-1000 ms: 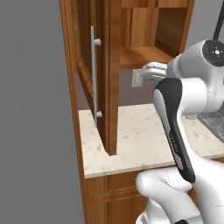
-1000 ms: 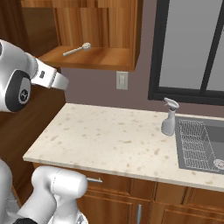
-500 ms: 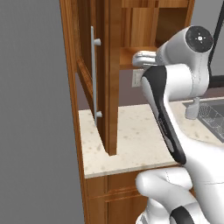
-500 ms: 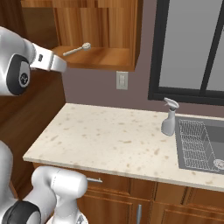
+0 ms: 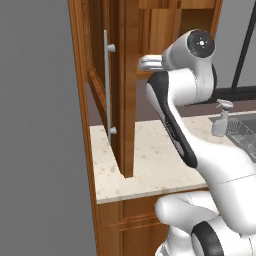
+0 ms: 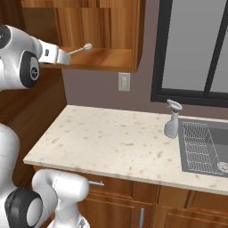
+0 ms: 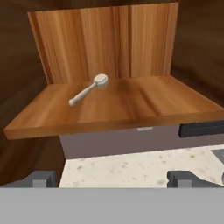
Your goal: Locate and retrieve the dish brush and spray from the cabinet. Place them next to the sink.
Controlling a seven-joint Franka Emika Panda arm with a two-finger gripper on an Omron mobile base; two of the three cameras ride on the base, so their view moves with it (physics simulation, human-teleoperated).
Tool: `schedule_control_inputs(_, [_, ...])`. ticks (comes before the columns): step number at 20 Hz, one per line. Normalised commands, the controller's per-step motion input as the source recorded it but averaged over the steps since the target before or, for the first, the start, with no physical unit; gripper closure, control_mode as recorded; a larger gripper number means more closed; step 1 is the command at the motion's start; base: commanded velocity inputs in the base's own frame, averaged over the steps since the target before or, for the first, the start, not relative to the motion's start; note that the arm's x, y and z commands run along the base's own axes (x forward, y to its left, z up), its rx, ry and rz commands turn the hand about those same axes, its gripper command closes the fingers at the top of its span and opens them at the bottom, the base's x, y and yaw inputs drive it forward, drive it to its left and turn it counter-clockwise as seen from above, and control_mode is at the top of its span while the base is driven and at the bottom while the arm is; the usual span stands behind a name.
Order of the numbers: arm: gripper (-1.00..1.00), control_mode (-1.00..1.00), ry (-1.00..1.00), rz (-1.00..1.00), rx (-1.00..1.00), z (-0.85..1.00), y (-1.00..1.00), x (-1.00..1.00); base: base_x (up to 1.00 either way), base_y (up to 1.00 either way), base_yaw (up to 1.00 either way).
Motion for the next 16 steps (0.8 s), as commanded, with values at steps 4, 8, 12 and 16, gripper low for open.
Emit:
schedule_control_inputs(4, [-1.00, -1.00, 0.02, 0.00, -0.07, 0.00, 0.22, 0.69, 0.00, 0.00, 0.00])
schedule_control_inputs(8, [-1.00, -1.00, 0.03, 0.00, -0.02, 0.00, 0.09, 0.74, 0.00, 0.00, 0.00])
schedule_control_inputs(12, [-1.00, -1.00, 0.00, 0.01, 0.00, 0.00, 0.00, 0.65, 0.00, 0.00, 0.00])
schedule_control_inputs(16, [-1.00, -1.00, -0.01, 0.02, 0.00, -0.02, 0.08, 0.49, 0.00, 0.00, 0.00])
